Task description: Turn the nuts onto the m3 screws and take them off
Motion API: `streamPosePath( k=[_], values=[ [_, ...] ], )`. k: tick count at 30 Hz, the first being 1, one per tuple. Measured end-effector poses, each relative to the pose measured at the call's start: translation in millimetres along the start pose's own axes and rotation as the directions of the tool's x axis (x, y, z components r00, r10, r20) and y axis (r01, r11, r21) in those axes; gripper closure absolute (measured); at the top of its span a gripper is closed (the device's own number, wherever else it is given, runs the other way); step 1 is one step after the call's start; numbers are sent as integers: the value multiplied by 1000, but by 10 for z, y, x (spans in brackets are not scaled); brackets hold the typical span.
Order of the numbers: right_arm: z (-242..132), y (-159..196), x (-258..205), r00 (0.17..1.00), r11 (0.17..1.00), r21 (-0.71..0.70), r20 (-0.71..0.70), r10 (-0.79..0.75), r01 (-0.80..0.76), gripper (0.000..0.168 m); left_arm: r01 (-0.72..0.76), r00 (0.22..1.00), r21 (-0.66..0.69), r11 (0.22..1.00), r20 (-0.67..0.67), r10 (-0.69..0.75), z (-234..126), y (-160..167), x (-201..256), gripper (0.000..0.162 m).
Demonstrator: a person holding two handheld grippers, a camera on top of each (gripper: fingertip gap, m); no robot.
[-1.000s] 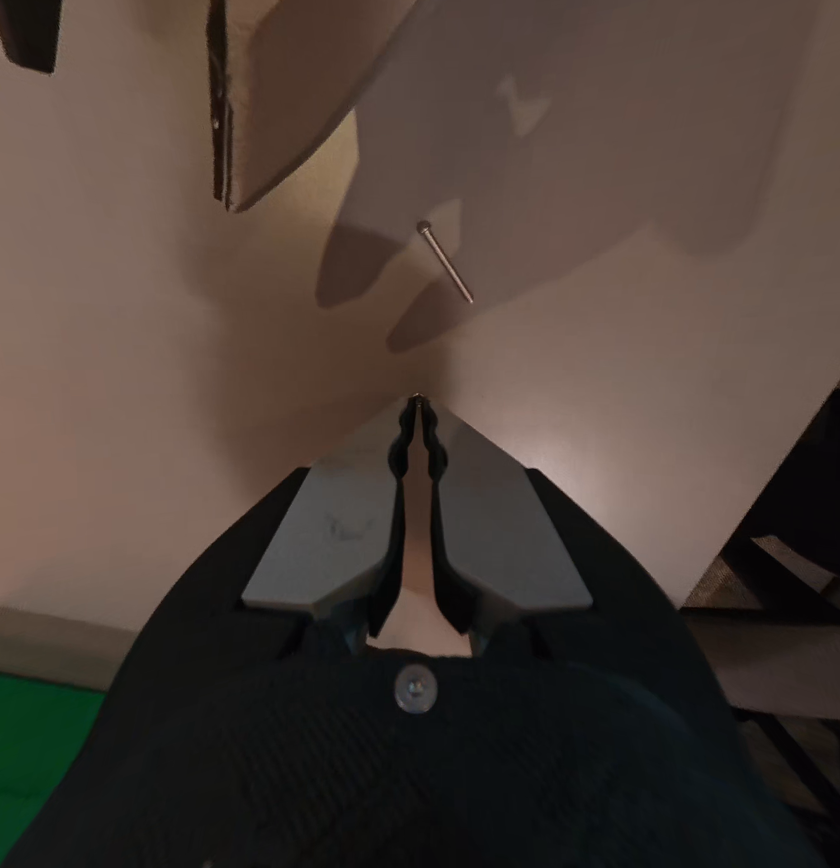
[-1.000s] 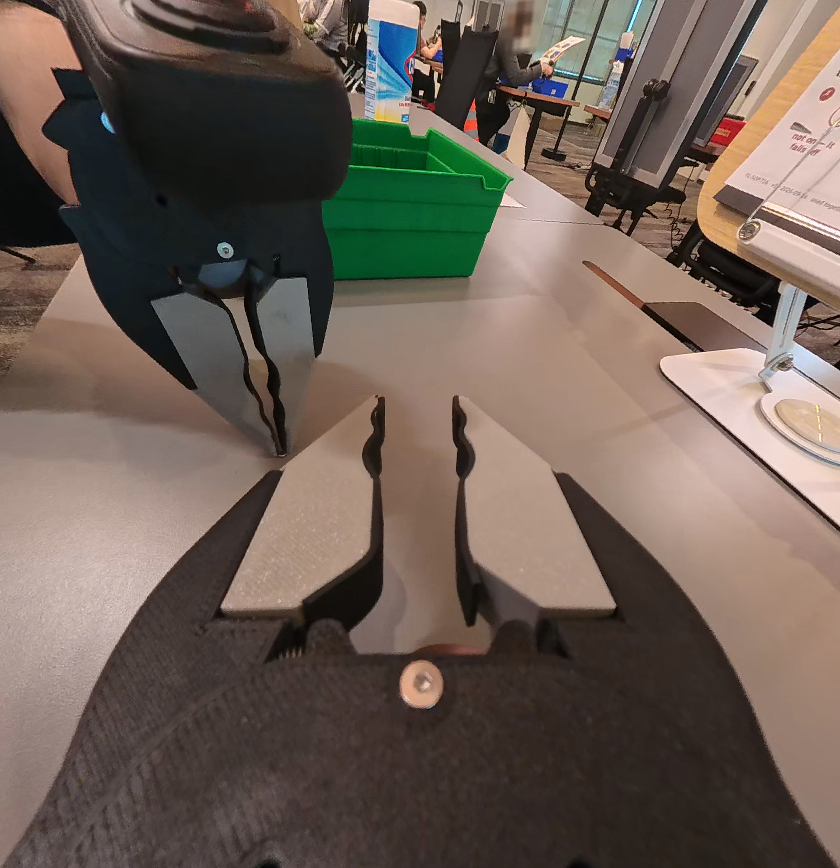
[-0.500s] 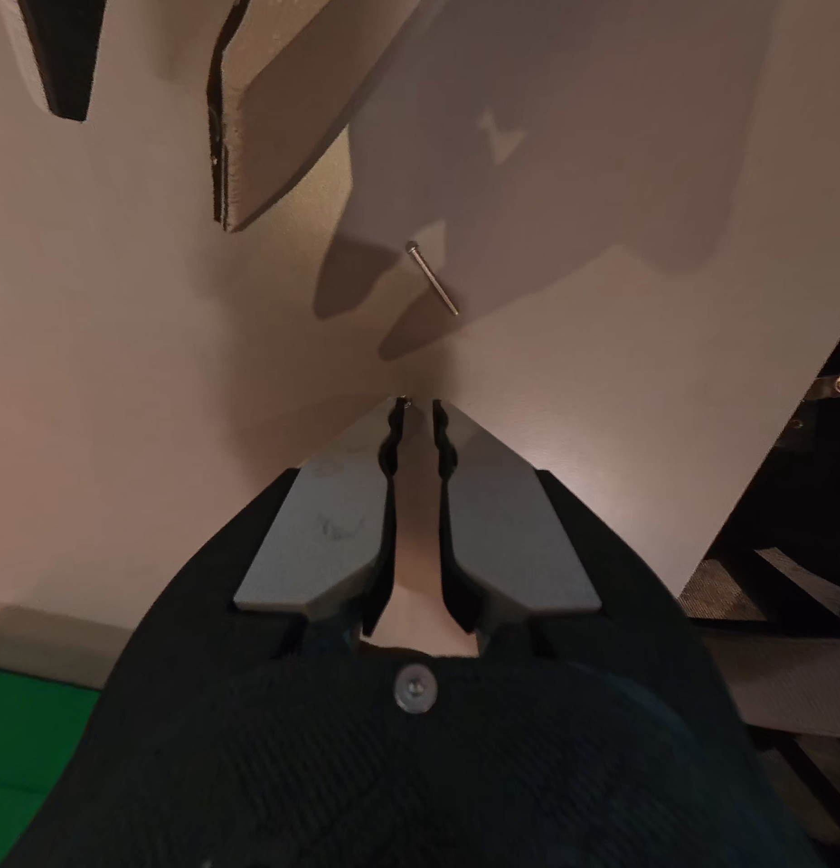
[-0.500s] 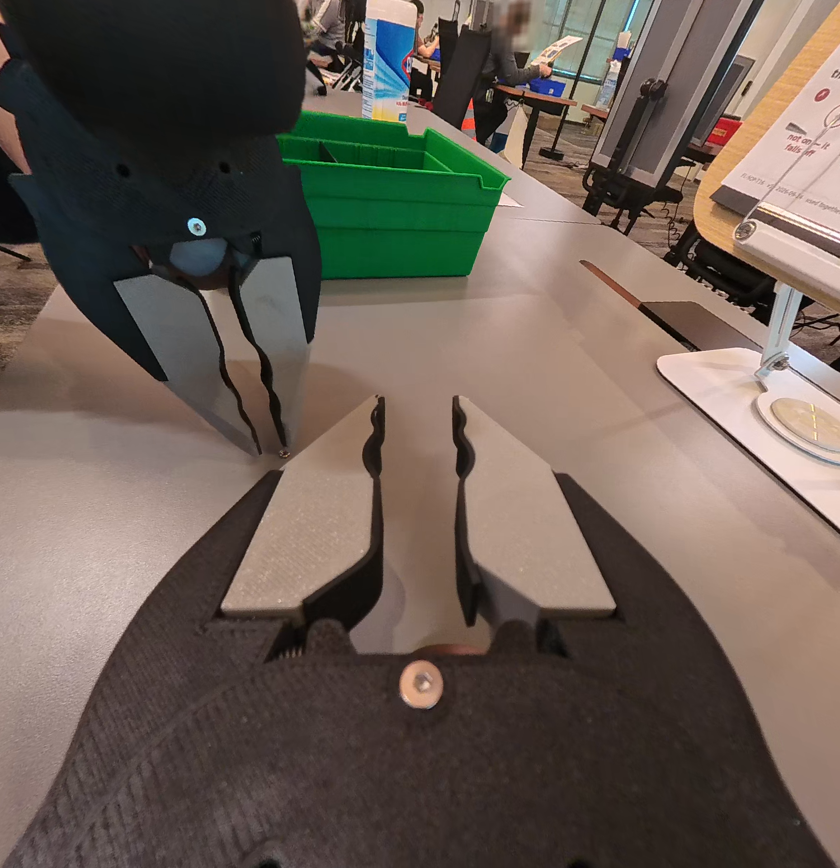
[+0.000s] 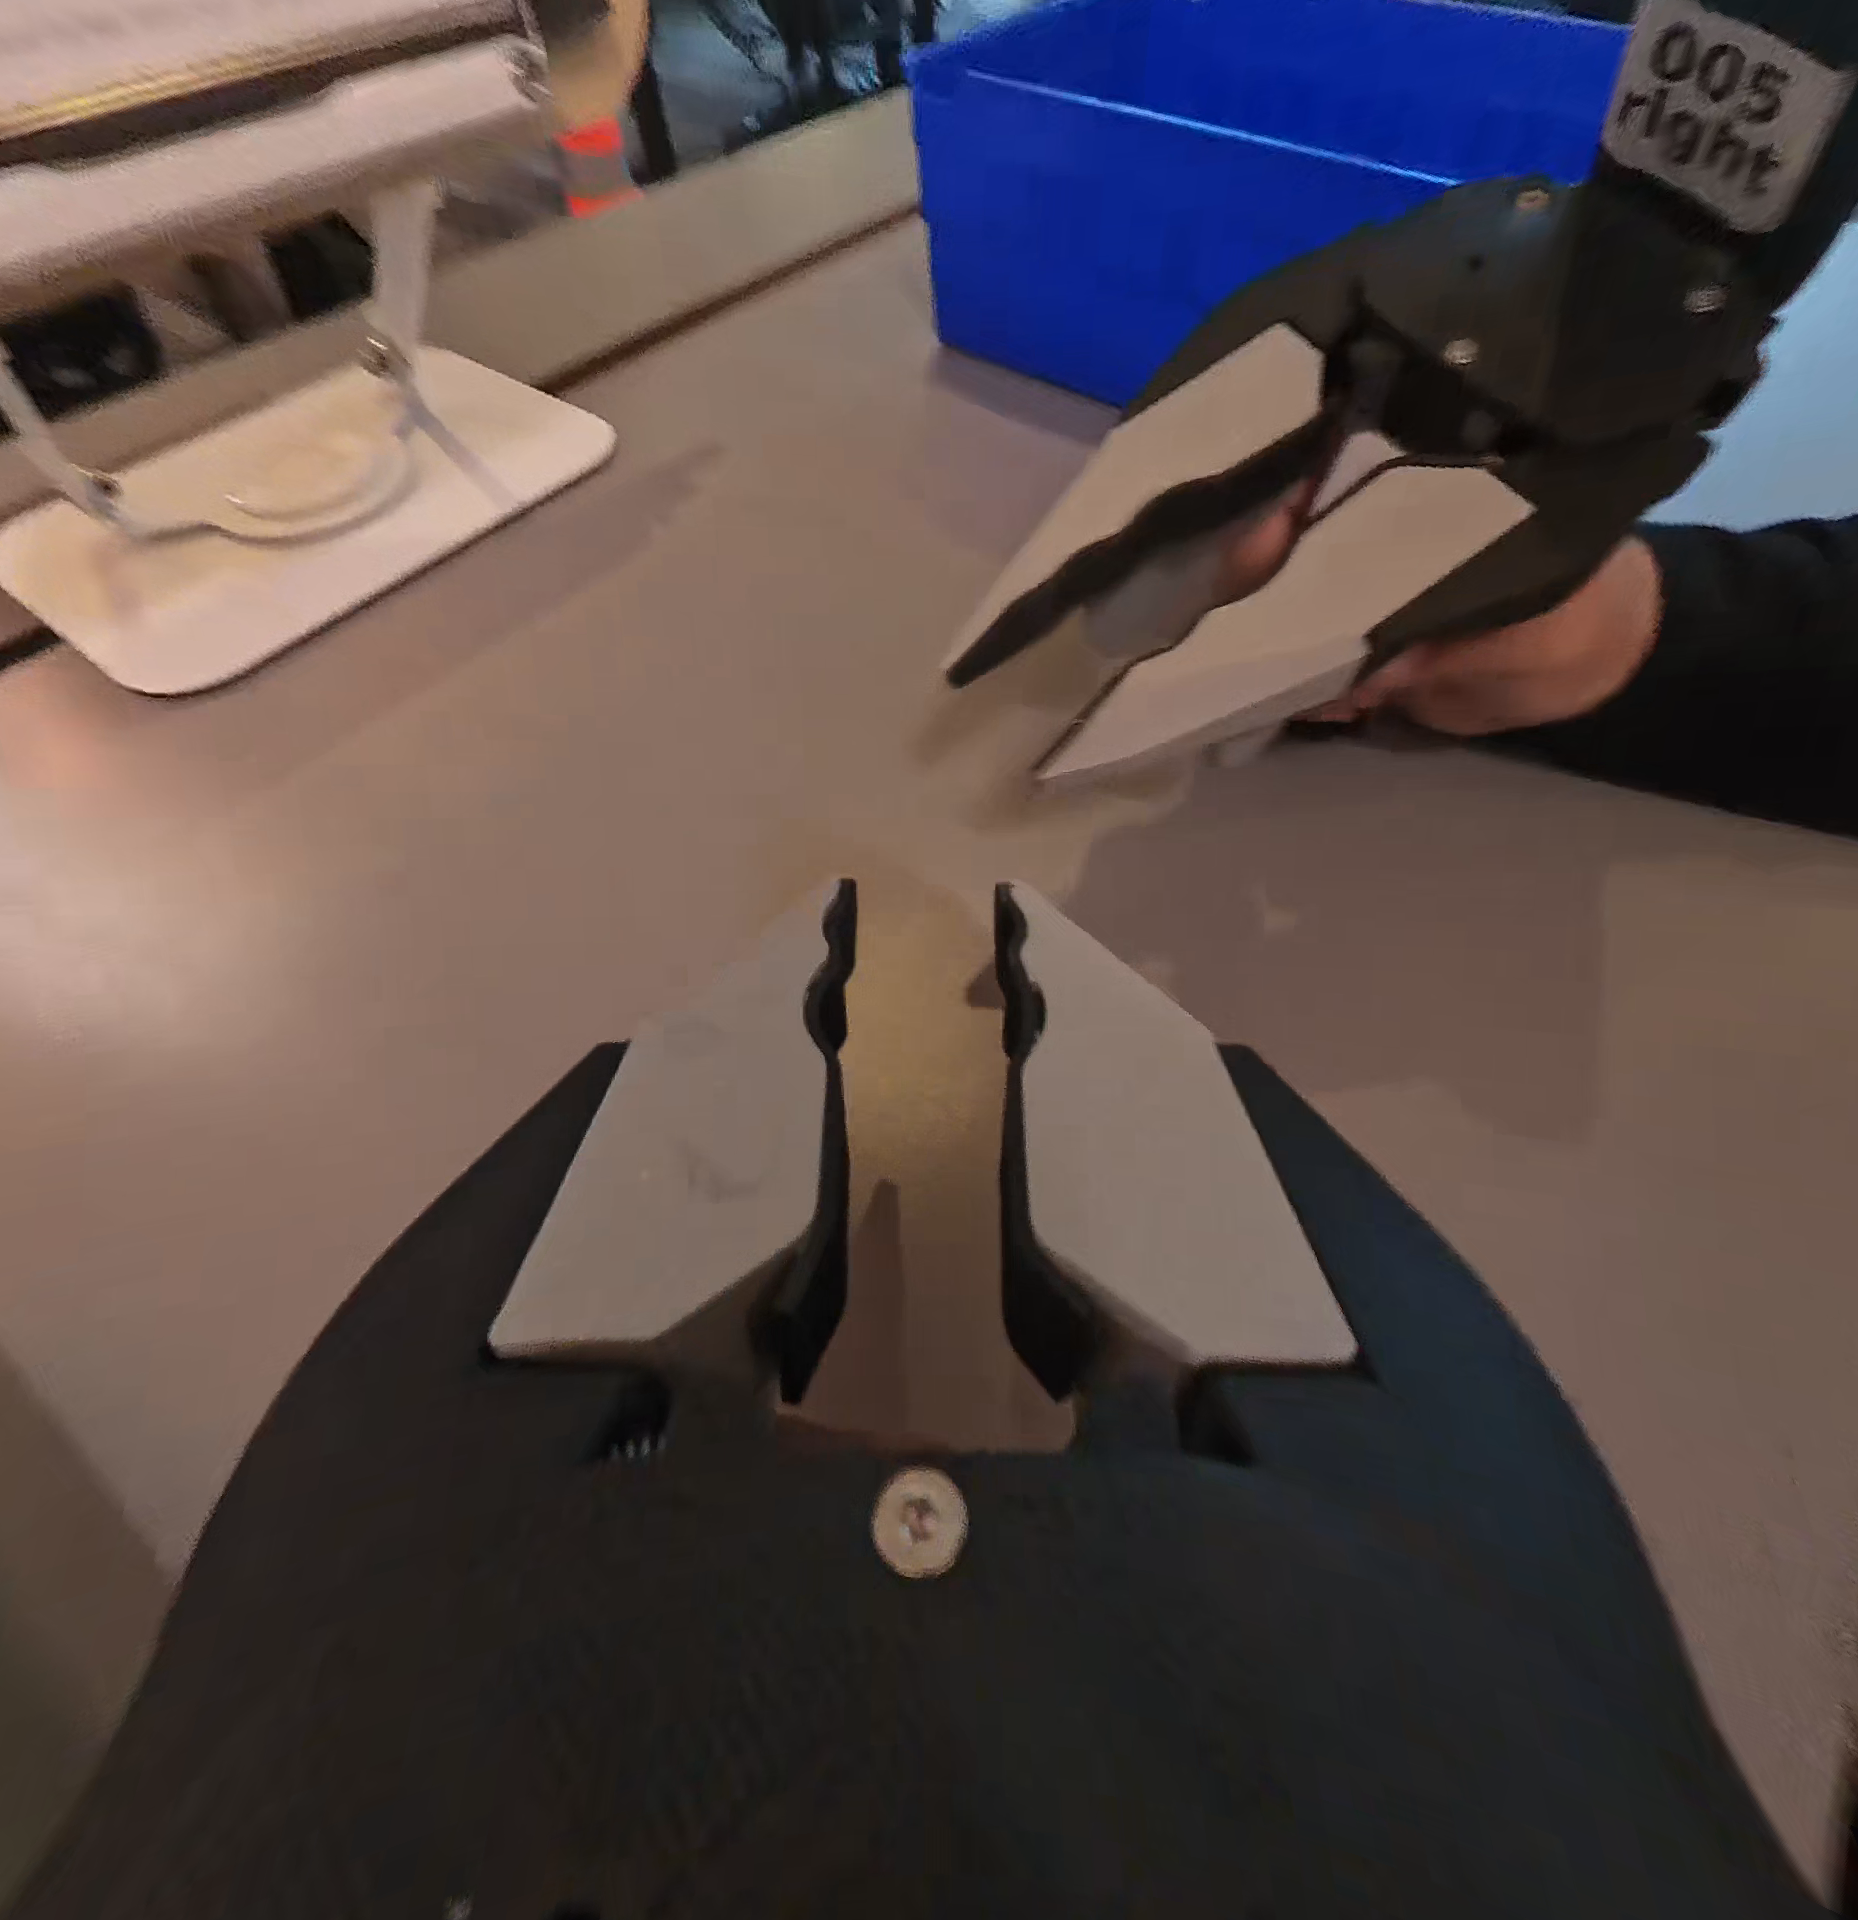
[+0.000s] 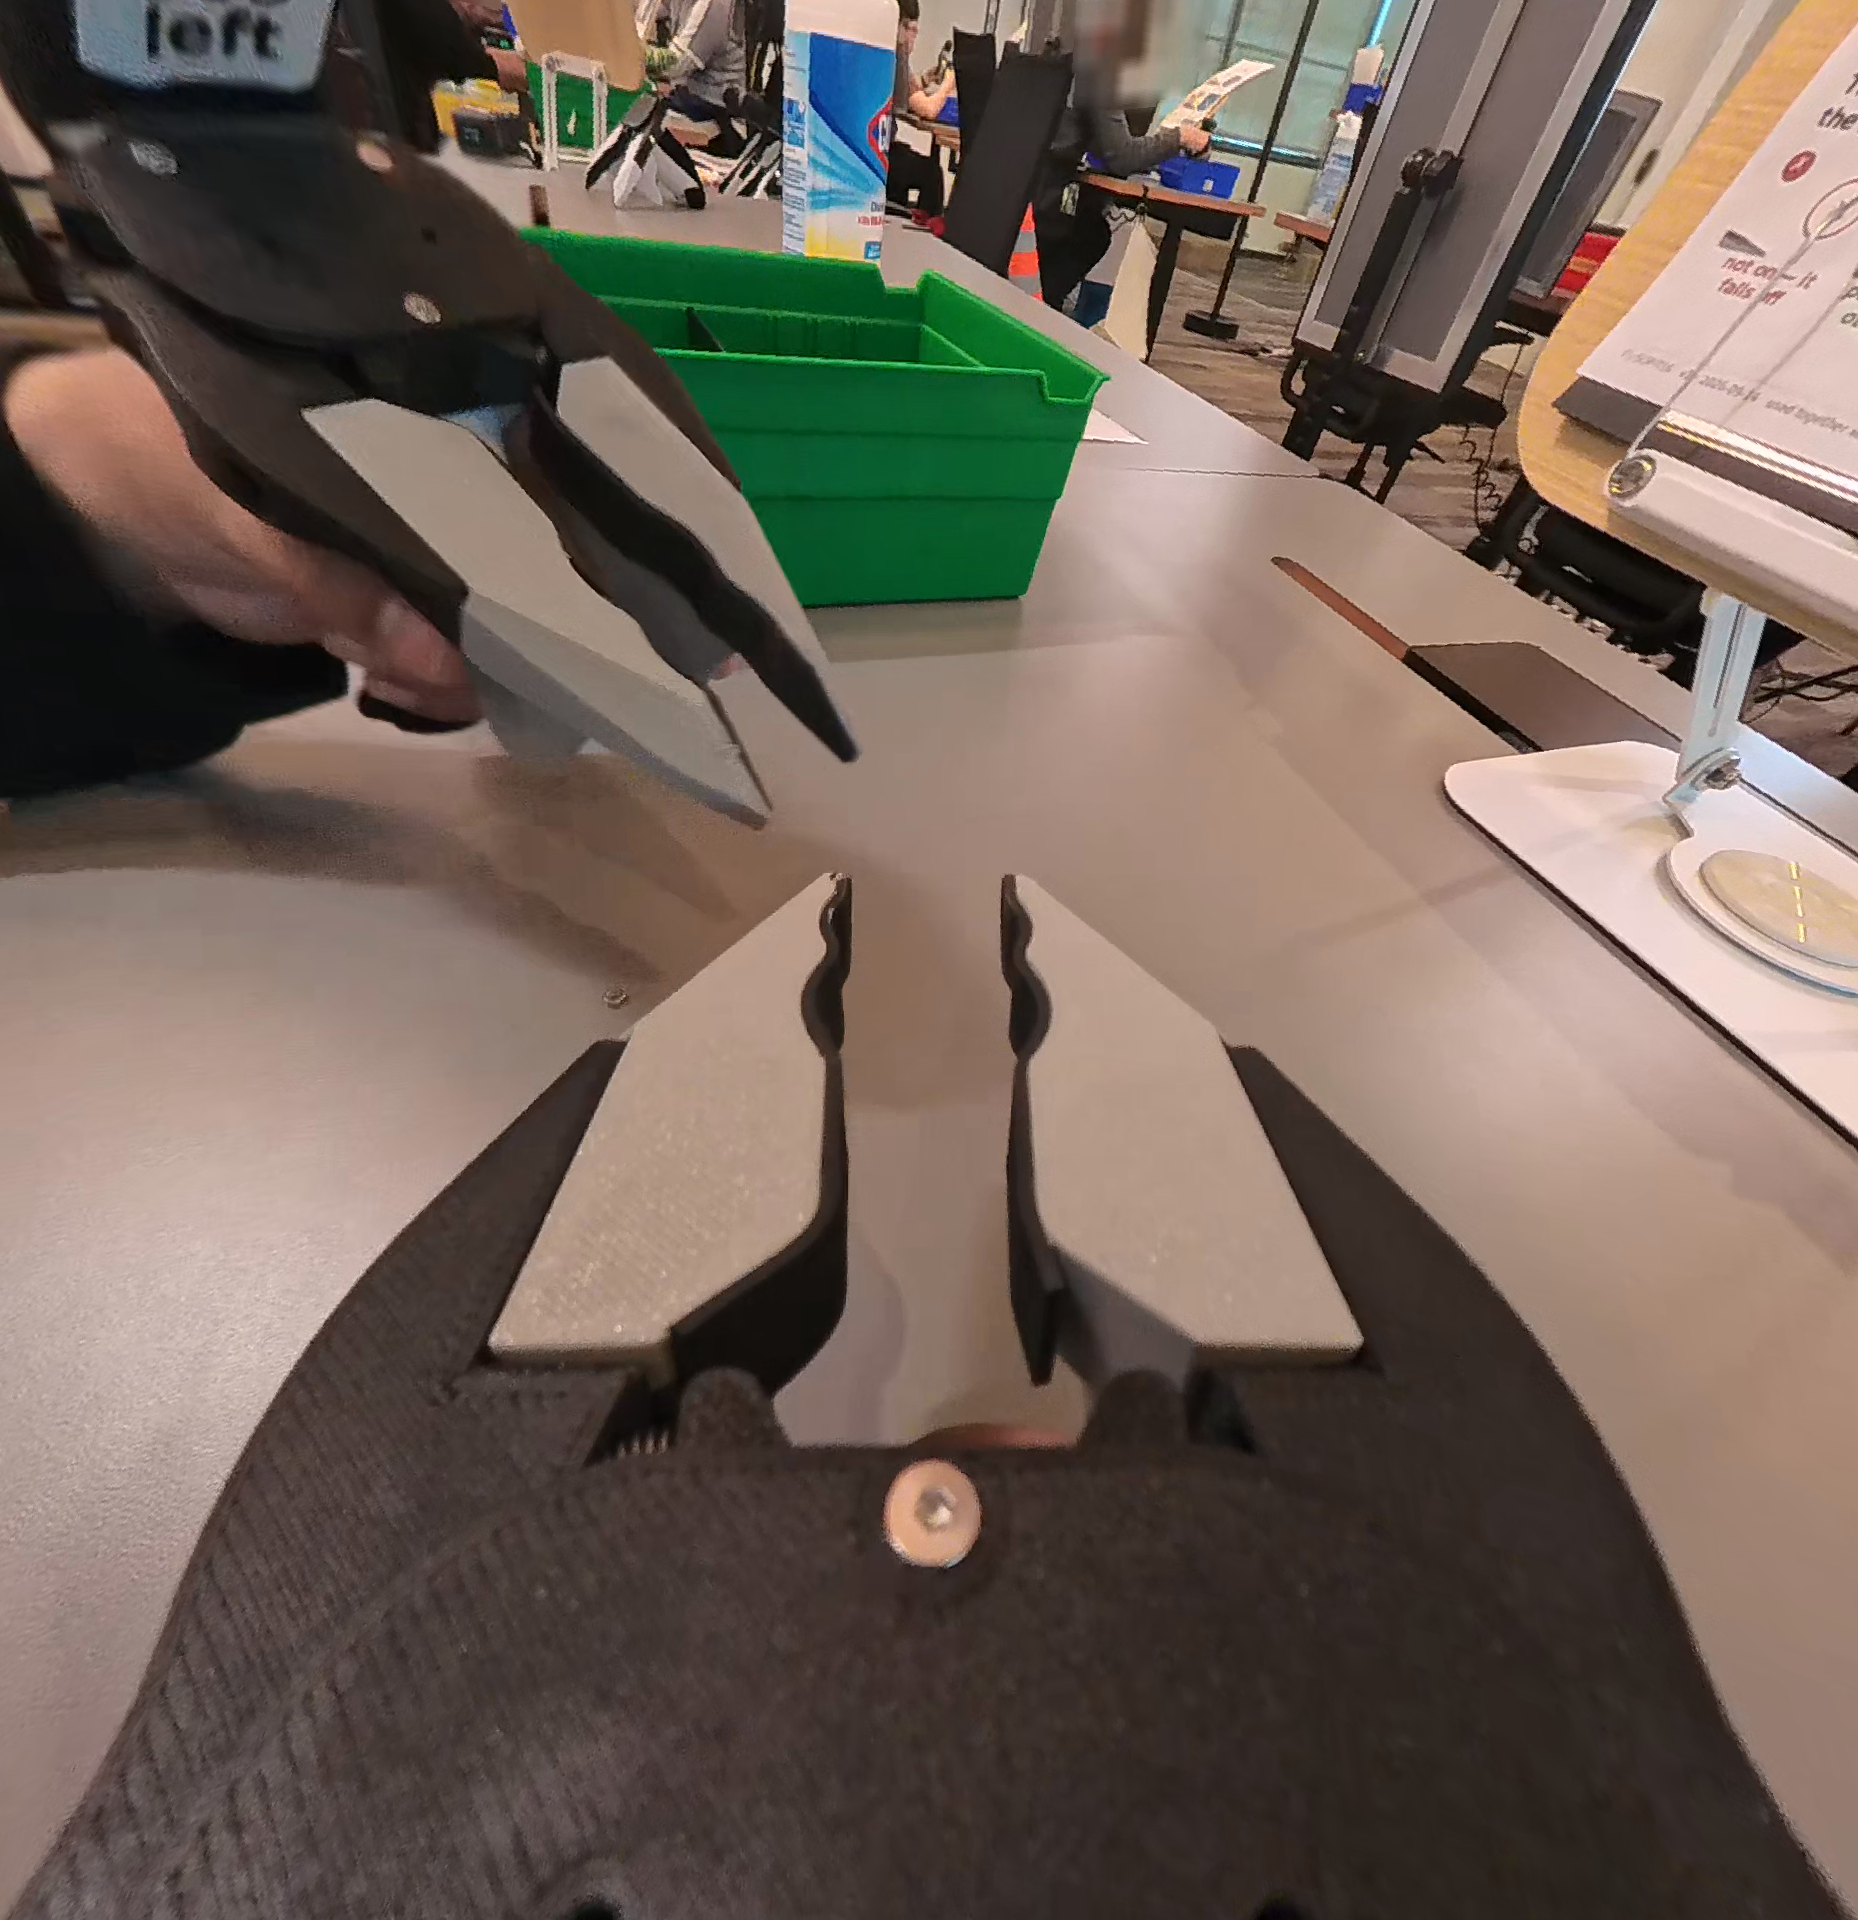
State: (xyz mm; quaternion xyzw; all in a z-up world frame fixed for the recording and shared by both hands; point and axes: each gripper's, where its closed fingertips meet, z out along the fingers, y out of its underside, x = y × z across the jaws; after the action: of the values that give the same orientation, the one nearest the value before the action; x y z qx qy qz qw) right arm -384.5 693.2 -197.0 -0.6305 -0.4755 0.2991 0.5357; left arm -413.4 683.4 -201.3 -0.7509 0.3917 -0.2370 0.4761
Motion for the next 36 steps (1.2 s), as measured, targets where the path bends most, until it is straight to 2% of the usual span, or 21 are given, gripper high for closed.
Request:
streamPosePath(
  k=[3,5,7,8,9,11,13,17,25,36],
  values=[
    [0,12,11,1000,1000,-1,-3,10,-10,142,-25,997,137,990,81,14,25,-28,-132,136],
    [13,30,5,1000,1000,-6,0,15,-15,142,-18,997,221,975,82,0,-30,-77,-117,144],
    [26,33,-15,1000,1000,-9,11,18,-18,142,-118,983,281,952,169,72,-128,-214,-113,147],
    [29,27,-22,1000,1000,-4,12,18,-18,142,-139,973,304,942,217,74,-149,-220,-150,155],
    [30,22,-29,1000,1000,-1,14,18,-18,142,-136,974,273,952,211,79,-119,-155,-149,154],
    [36,21,-44,1000,1000,-1,20,17,-17,142,-106,981,190,976,183,71,-41,-20,-147,141],
    [43,34,-55,1000,1000,-7,24,17,-17,142,-93,976,170,981,209,56,-35,10,-201,140],
    [41,42,-71,999,1000,-11,34,15,-15,139,-90,964,246,965,263,23,-145,-90,-285,145],
    [12,69,-317,983,999,-34,181,-22,29,134,-23,978,270,963,206,-34,-170,-88,-243,145],
    [-19,207,-549,944,993,-105,329,-15,52,136,-32,970,287,957,240,-40,-195,-96,-265,144]
  ],
)
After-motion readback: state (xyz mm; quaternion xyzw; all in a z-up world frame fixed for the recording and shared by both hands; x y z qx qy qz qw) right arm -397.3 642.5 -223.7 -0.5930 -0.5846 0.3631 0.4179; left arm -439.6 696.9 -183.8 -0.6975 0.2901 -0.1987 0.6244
